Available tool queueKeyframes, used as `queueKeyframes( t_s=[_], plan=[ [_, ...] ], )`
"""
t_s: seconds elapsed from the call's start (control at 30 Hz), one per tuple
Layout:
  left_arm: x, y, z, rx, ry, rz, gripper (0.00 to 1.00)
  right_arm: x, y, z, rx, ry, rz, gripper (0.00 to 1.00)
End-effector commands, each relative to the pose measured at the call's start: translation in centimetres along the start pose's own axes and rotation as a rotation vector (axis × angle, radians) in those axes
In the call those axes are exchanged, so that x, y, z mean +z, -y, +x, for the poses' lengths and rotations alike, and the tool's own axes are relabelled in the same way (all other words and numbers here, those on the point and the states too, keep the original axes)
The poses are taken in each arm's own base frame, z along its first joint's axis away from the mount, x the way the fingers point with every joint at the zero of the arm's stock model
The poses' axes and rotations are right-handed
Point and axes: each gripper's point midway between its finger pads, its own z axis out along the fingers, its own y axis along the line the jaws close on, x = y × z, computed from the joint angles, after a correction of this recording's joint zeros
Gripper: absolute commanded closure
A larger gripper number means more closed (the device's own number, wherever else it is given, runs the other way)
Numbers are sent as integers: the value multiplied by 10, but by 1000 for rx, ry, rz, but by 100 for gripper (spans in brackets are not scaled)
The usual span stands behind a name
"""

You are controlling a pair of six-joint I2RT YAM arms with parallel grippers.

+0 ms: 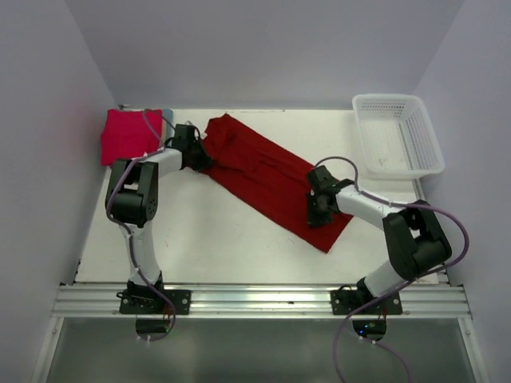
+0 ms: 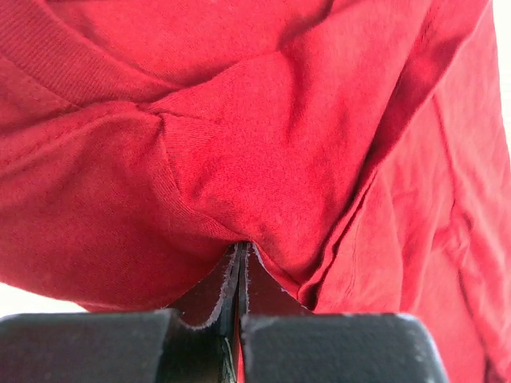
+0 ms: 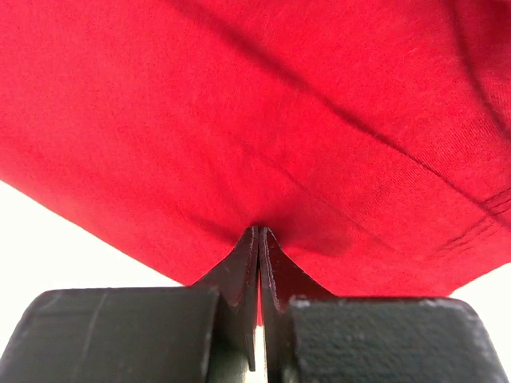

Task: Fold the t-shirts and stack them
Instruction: Fold the tshirt

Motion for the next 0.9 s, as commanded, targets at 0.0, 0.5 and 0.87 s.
queueKeyframes(
  t_s=[0.0,0.5,0.87],
  plan=[
    [21,0,-11,46,-37,13,100,-18,-12,49,-30,-94,-3,100],
    [81,46,-19,102,-155,232,100,-65,-115,112,-177,-93,-201,100],
    [44,43,-9,144,-137,251,100,-109,-56,-18,-129,313,243,100]
  ],
)
